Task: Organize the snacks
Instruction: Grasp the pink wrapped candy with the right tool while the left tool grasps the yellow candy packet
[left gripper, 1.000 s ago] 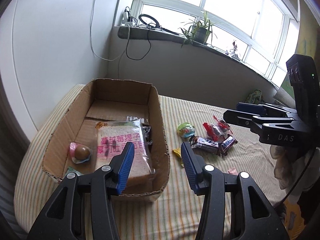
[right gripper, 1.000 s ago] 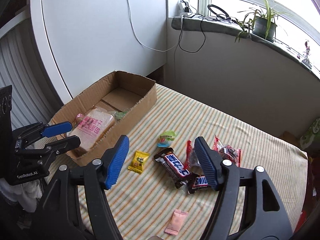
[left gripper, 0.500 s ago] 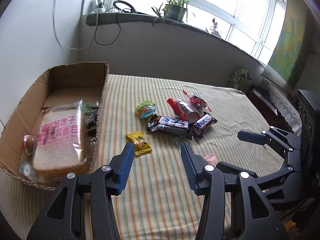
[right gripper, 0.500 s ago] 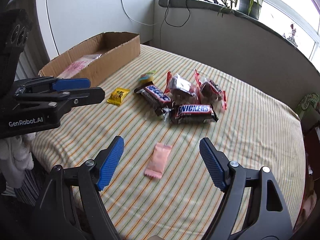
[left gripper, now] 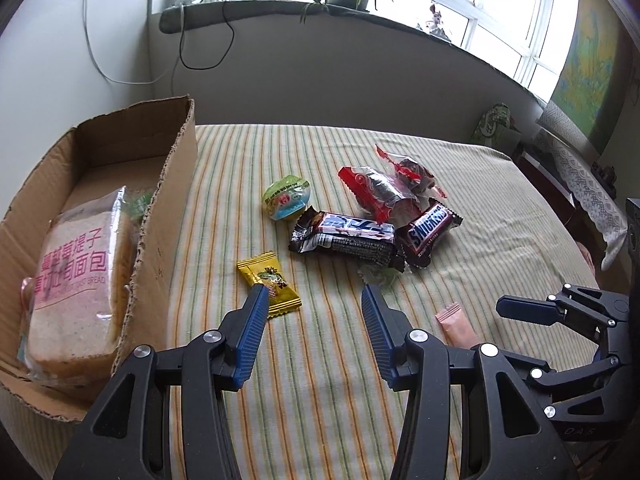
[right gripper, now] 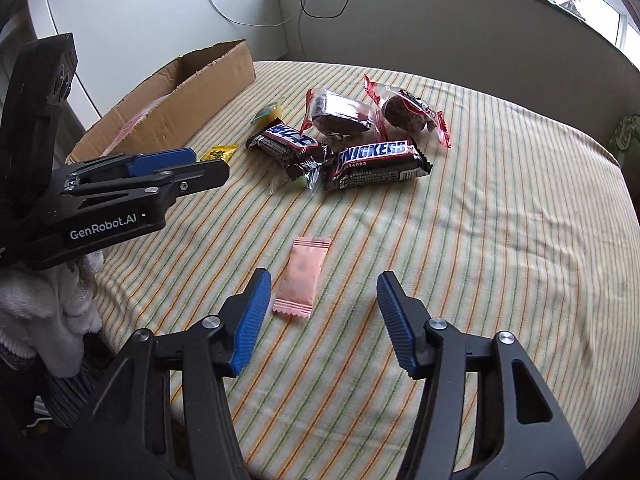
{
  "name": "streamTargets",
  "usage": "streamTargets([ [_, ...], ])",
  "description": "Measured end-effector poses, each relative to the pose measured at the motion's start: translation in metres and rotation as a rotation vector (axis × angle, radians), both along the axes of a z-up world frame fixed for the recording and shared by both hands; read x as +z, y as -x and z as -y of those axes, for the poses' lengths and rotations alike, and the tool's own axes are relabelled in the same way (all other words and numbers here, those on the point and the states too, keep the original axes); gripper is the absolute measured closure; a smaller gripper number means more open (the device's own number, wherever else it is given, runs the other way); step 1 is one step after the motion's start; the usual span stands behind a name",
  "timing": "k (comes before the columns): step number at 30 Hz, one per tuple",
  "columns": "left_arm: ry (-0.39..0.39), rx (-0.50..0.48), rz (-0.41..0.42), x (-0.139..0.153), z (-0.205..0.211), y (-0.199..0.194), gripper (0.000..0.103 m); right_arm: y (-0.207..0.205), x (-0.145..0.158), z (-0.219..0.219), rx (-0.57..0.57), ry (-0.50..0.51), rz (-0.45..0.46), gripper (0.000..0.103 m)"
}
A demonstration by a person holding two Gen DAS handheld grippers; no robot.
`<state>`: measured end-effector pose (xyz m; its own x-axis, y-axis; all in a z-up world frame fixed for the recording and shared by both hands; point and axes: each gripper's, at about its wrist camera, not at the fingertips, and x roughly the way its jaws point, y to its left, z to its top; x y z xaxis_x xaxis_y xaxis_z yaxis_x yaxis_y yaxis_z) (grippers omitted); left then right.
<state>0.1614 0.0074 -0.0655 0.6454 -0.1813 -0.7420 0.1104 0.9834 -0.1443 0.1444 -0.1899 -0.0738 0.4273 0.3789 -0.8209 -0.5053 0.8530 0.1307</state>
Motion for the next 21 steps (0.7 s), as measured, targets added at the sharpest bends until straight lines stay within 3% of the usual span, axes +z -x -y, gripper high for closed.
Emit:
streamTargets([
  [6,-0.019,0.018,-0.004,-0.009,0.000,-0.011,0.056,0.000,-0.004,-0.009,0.011,0.007,-0.005,0.048],
  [12,-0.027,0.053,-0.003,-0.011,-0.004,-0.014,0.068,0.000,-0.004,-0.019,0.034,0.009,0.002,0.049],
  [18,-0.033,0.087,-0.017,-0.013,-0.005,-0.017,0.067,0.002,-0.008,-0.033,0.056,0.068,0.038,0.049],
  [21,-0.038,0.092,-0.024,-0.015,-0.005,-0.020,0.067,0.002,-0.008,-0.034,0.057,0.103,0.059,0.061],
])
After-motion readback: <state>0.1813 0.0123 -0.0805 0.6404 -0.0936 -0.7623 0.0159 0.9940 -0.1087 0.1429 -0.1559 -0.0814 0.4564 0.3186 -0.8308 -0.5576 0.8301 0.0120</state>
